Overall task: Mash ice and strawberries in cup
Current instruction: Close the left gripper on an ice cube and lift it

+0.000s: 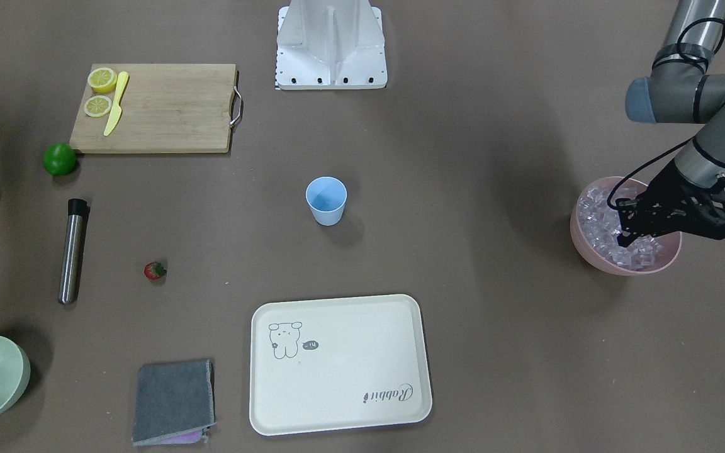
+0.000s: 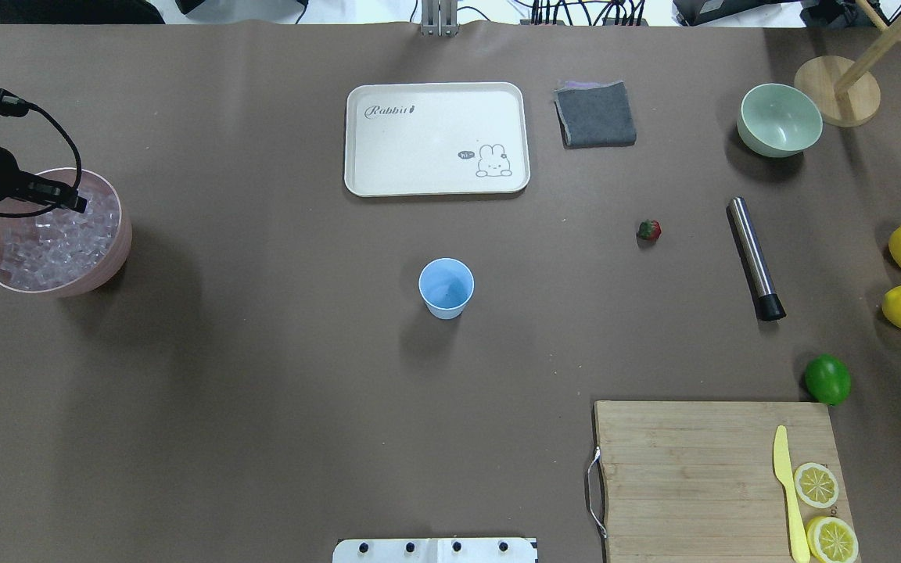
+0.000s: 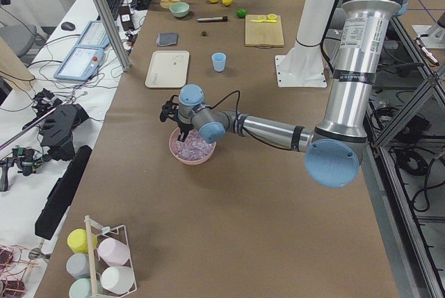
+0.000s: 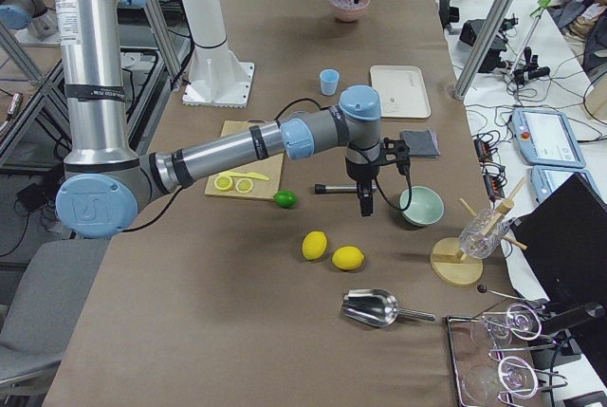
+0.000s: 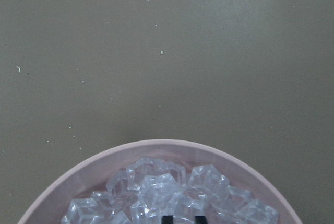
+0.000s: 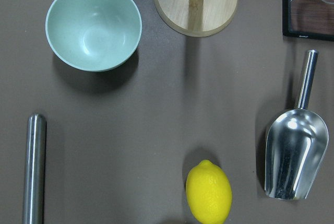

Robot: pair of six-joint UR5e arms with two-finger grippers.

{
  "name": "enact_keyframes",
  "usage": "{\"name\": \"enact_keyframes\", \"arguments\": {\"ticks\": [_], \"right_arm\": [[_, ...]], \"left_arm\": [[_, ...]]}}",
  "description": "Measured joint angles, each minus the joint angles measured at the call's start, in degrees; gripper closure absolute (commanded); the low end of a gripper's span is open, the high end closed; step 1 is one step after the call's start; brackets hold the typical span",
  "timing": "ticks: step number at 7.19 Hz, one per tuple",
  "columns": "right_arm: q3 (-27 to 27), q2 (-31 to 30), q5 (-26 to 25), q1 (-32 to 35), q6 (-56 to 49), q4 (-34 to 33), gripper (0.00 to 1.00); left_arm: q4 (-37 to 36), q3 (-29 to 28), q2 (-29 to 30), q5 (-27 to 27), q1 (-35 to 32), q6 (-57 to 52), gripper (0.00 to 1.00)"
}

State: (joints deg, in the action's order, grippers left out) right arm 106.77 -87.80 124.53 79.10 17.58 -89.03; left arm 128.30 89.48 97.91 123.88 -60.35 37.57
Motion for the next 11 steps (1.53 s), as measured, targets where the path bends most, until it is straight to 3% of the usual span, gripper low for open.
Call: {"name": "enact_keyframes", "arguments": {"ticks": [4,6,9,11], "right_arm": [[-0.30,0.13,-0.01,-0.26,0.00,0.00,0.00],[-0.47,0.23,-0.07,-0.55,0.00,0.00,0.00],[-0.46,0.21,-0.04,-0.63,0.00,0.00,0.00],[-0.46,0.18,-0.07,-0.62,0.00,0.00,0.00]], "left_arm": [[0.02,-0.87,0.28,-2.39,0.68,0.05,0.05],[0.12,-2.20,0.92,-3.37,1.74,-0.01,0.16],[0.27,-2.70,1.13,-3.95,2.39,-0.04,1.00],[0.27,-2.38,1.07,-3.65,2.42,-0.04,1.00]]}}
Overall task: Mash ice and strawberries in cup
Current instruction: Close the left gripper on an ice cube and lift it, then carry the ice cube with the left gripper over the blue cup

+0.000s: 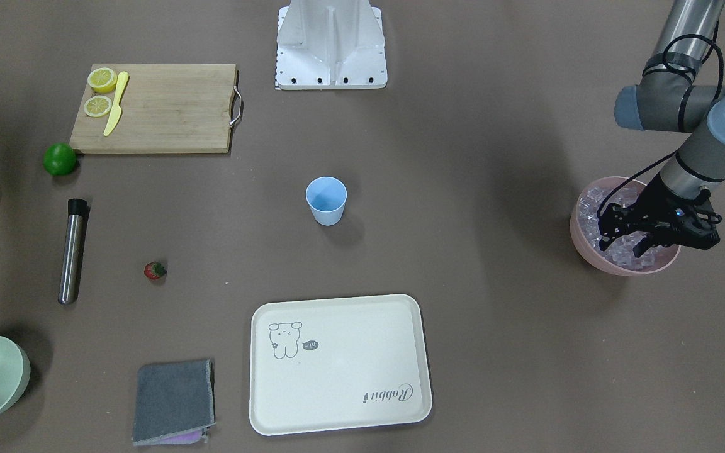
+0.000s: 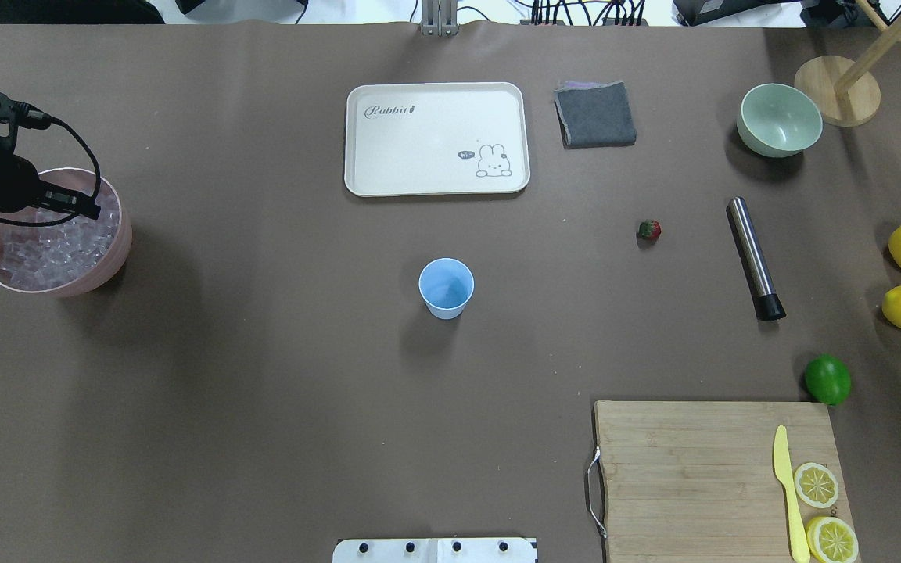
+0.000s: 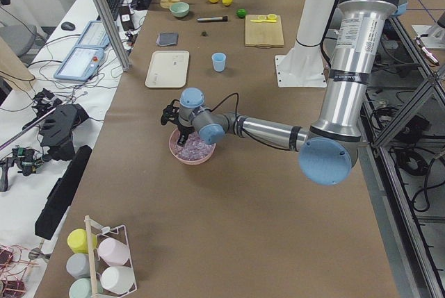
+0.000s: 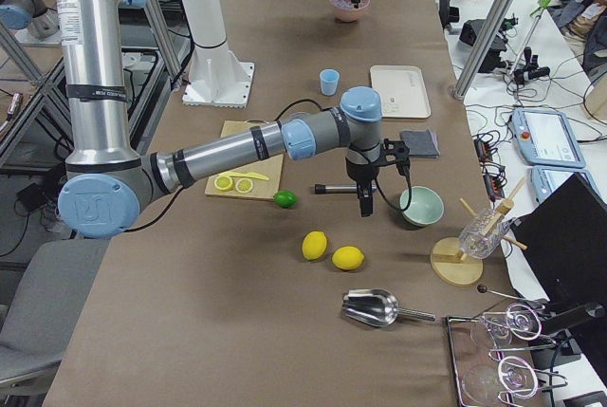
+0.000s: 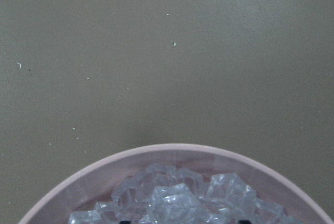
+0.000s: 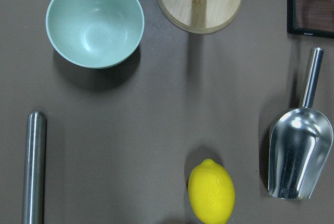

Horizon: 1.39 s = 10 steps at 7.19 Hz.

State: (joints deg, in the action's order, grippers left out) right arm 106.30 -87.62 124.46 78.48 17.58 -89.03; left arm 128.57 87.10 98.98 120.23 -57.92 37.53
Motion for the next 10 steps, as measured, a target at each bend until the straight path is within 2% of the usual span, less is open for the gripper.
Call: {"name": "enact_keyframes", "arguments": {"ticks": [5,9,10], "right_arm": [[-0.04,-0.11,-0.02,0.00,0.00,0.00,0.00],[-0.10,-0.18,-0.09,0.00,0.00,0.00,0.00],[-0.12,-0.17,-0.09,0.01,0.00,0.00,0.00]], "left_arm": [[-0.37,1.98,-0.80,1.34,-0.83,0.00,1.00],[-0.42,6.32,0.31,9.28,-6.03,0.14,1.00],[-0.42,7.39,1.49,9.85,-6.37,0.62,1.00]]}}
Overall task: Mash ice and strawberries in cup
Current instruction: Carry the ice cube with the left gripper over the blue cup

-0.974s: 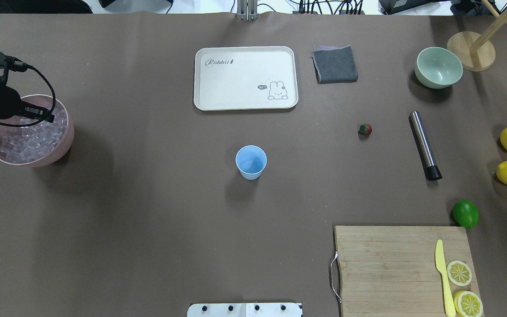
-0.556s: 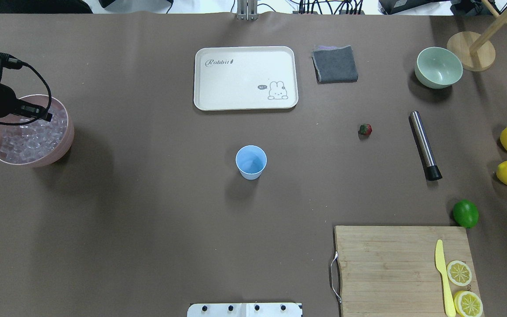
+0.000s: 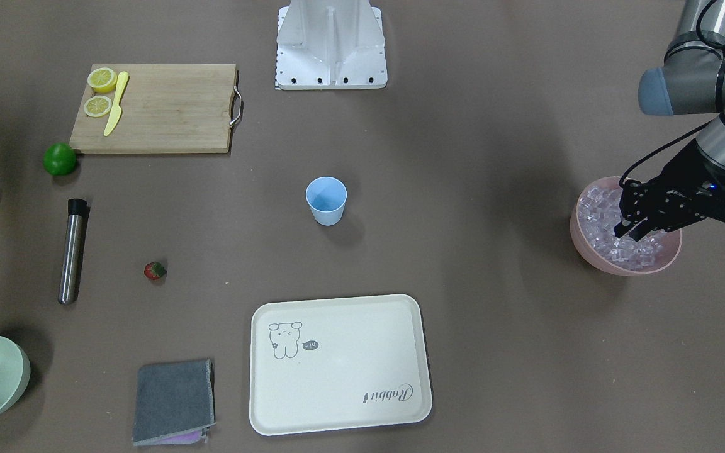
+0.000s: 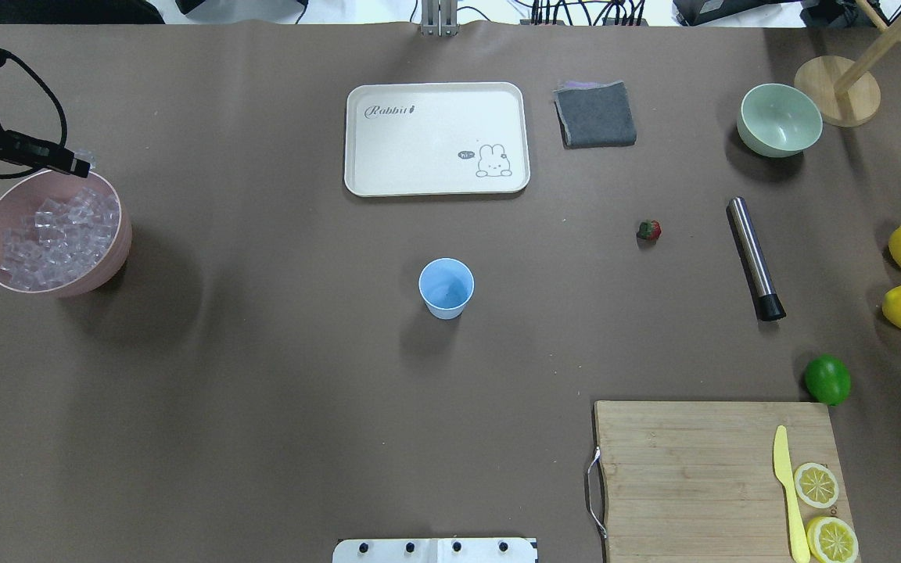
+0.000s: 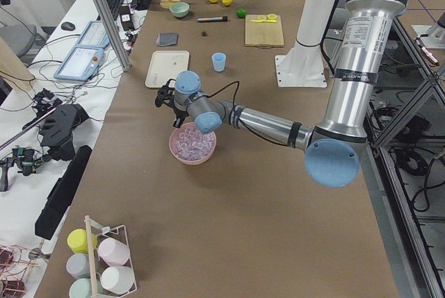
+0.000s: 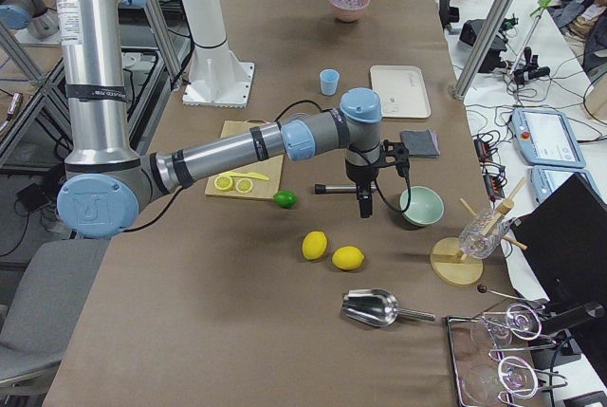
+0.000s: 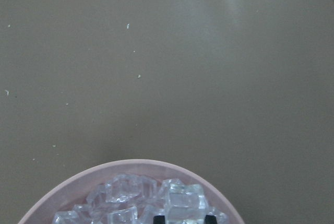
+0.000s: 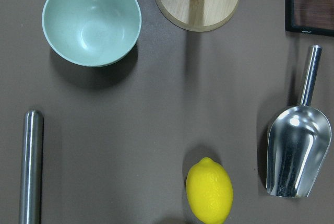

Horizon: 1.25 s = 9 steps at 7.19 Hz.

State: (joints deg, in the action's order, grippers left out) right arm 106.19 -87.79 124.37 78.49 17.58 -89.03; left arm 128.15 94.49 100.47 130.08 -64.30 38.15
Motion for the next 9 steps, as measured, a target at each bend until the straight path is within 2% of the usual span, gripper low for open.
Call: {"name": "enact_keyframes", "arguments": {"ticks": [2,4,9], "right_arm": [[0.02,0.31,0.00,-0.05,0.00,0.02,0.00],[0.08,0.62,0.00,-0.08,-0.02,0.08,0.00],[0.07,1.29,-0.17,-0.17,-0.10,0.11,0.00]], "left_arm": [[0.05,0.65,3.32,0.22,0.67,0.36,1.00],[0.04,0.23,8.50,-0.26,4.16,1.27,1.00],[0.80,0.45,18.61,-14.41,18.72,19.32,1.00]]}}
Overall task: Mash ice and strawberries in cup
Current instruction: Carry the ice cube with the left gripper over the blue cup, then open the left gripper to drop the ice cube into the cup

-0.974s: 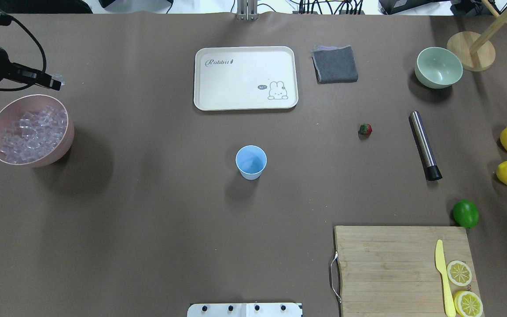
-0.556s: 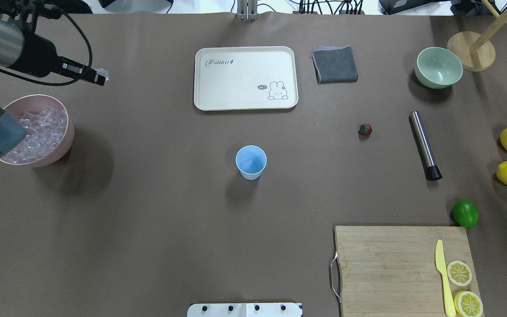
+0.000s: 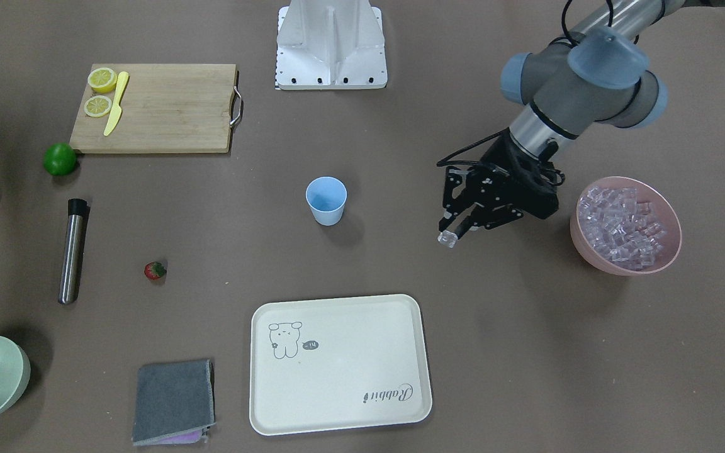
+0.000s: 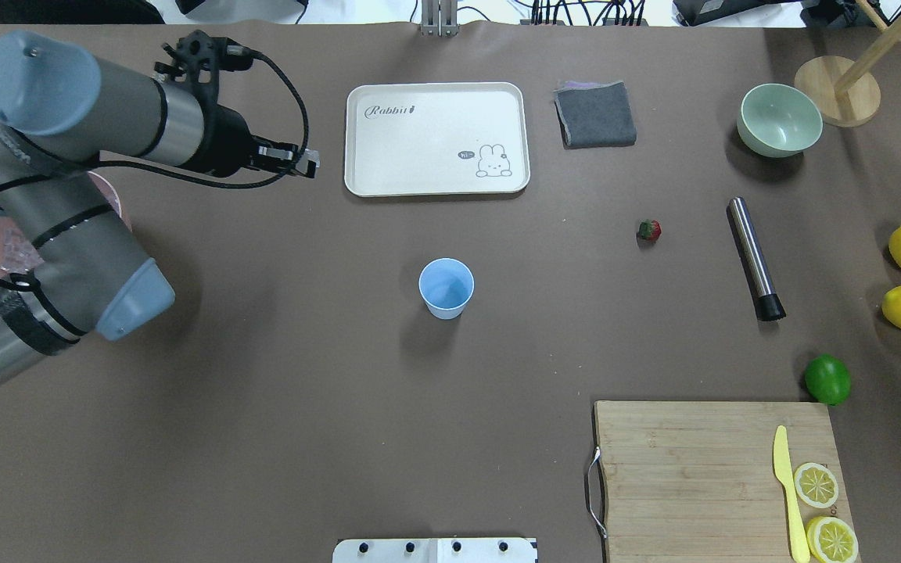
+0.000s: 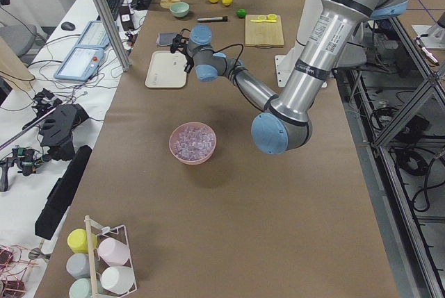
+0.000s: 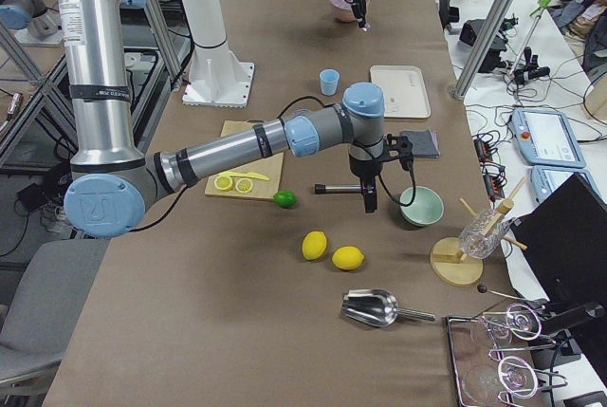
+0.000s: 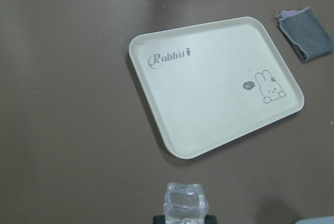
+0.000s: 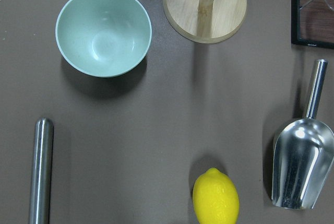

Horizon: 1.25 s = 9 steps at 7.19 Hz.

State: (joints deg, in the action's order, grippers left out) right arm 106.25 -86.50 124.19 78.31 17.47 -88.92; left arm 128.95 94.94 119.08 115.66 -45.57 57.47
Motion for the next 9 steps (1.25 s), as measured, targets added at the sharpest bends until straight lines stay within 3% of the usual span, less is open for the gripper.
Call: {"name": "enact_keyframes", "arguments": {"ticks": [6,9], "right_arm": [[-0.07,-0.93,0.00,0.00,0.02,2.42,0.00],[-0.03,-1.32,0.01,0.00,0.08,2.44,0.00]], "left_arm": [[8.57,-2.43,5.14,-21.68,17.17,9.96,1.00],[15.27,-7.30,5.78,-24.33,19.32,10.26,1.00]]}}
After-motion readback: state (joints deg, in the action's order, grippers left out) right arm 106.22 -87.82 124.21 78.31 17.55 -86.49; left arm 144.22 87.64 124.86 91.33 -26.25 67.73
